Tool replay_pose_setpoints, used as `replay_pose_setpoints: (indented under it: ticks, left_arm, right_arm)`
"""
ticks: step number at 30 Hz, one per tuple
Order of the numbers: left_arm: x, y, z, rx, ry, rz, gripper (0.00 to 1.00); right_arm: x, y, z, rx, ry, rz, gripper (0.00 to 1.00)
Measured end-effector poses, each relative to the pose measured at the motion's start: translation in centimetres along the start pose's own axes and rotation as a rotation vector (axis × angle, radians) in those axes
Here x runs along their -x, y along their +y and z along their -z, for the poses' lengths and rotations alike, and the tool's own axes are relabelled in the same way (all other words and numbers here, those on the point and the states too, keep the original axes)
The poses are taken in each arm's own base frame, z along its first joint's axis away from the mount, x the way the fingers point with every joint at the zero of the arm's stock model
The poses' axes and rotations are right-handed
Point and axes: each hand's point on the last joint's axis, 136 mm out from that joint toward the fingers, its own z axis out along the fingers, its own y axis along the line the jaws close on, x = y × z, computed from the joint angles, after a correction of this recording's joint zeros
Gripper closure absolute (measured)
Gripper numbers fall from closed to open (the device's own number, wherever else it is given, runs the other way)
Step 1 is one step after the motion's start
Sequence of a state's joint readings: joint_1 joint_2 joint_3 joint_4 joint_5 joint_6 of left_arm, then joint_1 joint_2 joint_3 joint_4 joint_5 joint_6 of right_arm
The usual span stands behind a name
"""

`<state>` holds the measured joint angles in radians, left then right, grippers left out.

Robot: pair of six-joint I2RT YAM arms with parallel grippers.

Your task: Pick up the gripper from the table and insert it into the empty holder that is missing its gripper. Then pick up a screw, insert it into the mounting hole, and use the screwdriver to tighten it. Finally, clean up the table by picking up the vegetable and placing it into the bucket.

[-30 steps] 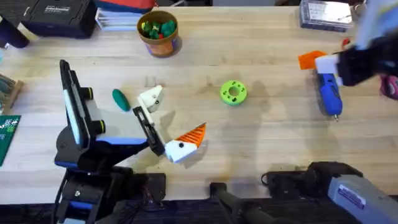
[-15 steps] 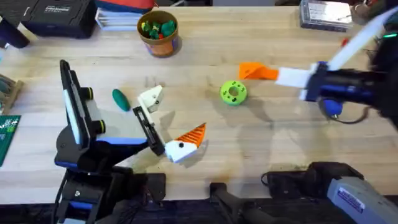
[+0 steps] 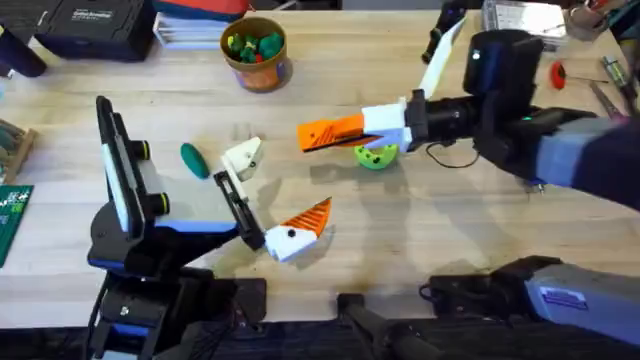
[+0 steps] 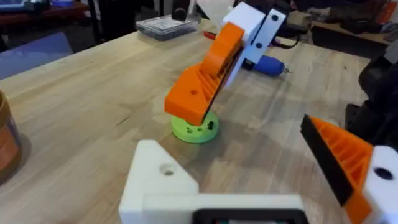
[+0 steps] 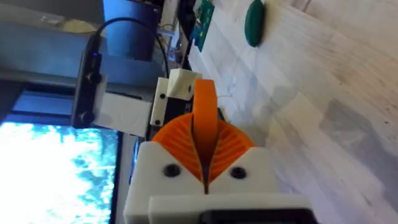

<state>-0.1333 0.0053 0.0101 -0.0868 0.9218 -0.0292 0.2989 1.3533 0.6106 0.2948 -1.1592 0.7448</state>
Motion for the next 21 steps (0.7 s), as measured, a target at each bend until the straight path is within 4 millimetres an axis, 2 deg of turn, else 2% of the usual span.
replay_pose_setpoints:
  ticks: [5, 10, 13, 21]
  left_arm:
    - [0.0, 0.0, 0.0, 0.000, 0.000, 0.000, 0.016]
    - [0.0, 0.0, 0.0, 0.000, 0.000, 0.000, 0.016]
    - [0.0, 0.0, 0.0, 0.000, 0.000, 0.000, 0.015]
    - [0.0, 0.0, 0.0, 0.000, 0.000, 0.000, 0.015]
  right_arm:
    - [-0.6, -1.3, -1.0, 0.042, 0.064, -0.152, 0.991]
    - [-2.1, -2.3, -2.6, 0.055, 0.153, -0.277, 0.991]
    - [-2.3, -1.8, -3.4, 0.074, 0.197, -0.290, 0.991]
    - [-1.1, 0.5, -5.2, 0.143, 0.285, -0.238, 0.991]
